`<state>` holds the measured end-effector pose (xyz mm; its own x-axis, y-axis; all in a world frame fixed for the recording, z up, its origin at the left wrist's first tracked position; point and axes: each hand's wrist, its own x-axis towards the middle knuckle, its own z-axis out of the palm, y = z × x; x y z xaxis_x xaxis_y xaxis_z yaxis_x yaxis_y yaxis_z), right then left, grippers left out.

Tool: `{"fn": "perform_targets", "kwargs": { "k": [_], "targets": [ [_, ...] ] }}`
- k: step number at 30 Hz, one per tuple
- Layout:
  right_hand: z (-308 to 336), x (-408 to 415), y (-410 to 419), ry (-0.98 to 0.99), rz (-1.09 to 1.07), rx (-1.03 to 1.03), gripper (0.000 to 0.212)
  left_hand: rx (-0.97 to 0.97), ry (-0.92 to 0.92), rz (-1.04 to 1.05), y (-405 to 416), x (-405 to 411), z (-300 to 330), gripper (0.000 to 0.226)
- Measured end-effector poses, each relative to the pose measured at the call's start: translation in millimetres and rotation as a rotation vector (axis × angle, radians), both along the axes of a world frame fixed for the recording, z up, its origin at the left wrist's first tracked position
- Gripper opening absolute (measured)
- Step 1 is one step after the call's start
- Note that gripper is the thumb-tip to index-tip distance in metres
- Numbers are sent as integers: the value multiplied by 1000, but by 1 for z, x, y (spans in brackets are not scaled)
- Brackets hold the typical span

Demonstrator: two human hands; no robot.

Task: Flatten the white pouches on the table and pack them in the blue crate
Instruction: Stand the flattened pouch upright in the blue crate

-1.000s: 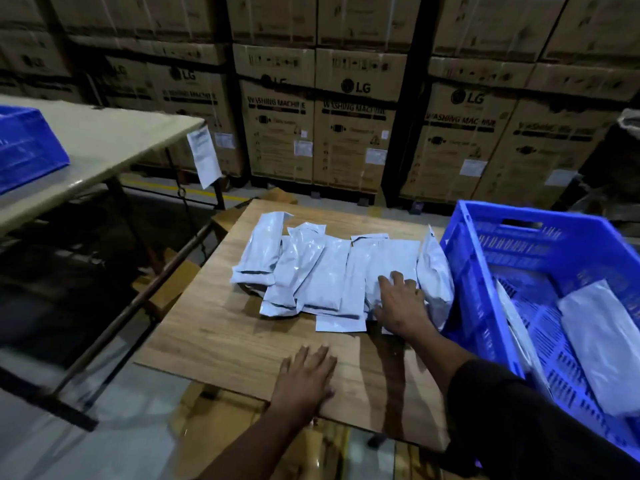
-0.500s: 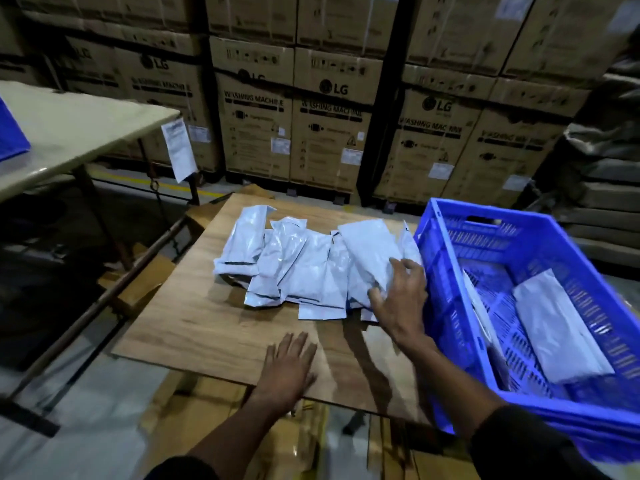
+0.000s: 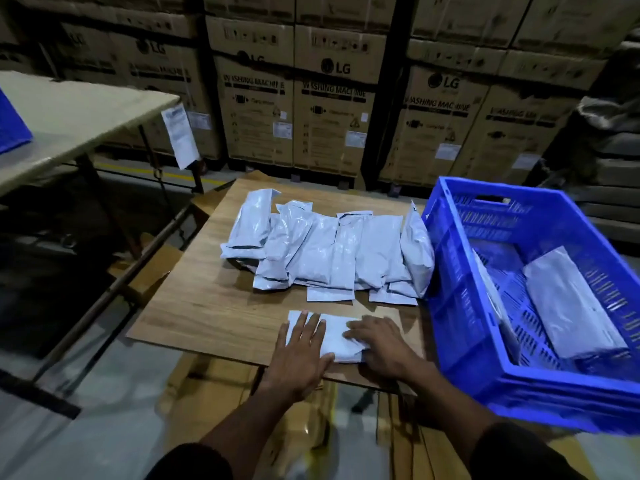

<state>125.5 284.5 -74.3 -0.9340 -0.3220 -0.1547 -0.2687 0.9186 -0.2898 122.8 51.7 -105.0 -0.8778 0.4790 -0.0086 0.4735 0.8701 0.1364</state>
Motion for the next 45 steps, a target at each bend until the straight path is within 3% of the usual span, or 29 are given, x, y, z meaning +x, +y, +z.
{"fn": "perform_targets", "kwargs": {
  "k": [4, 7, 18, 31, 35, 39, 45],
  "targets": [
    [0, 16, -21, 77, -212, -87, 56, -56, -30, -15, 17, -5, 3, 59],
    [-16, 23, -35, 215, -205, -39, 56, -68, -52, -11, 24, -7, -1, 64],
    [-32, 29, -33, 142, -159, 227, 57, 18, 64, -53, 20, -3, -13, 58],
    [-33, 29, -36, 92, -194, 270, 59, 24, -17, -58, 14, -8, -16, 61],
    [-35, 32, -37, 79, -215, 255, 60, 75, -103, 36, 4, -11, -17, 66],
    [-29, 28, -55, 83, -249, 234, 61, 53, -32, 50, 4, -6, -19, 58],
    [-24, 17, -73, 84, -128, 120, 64, 45, -56, 71, -1, 0, -13, 59]
  ]
}}
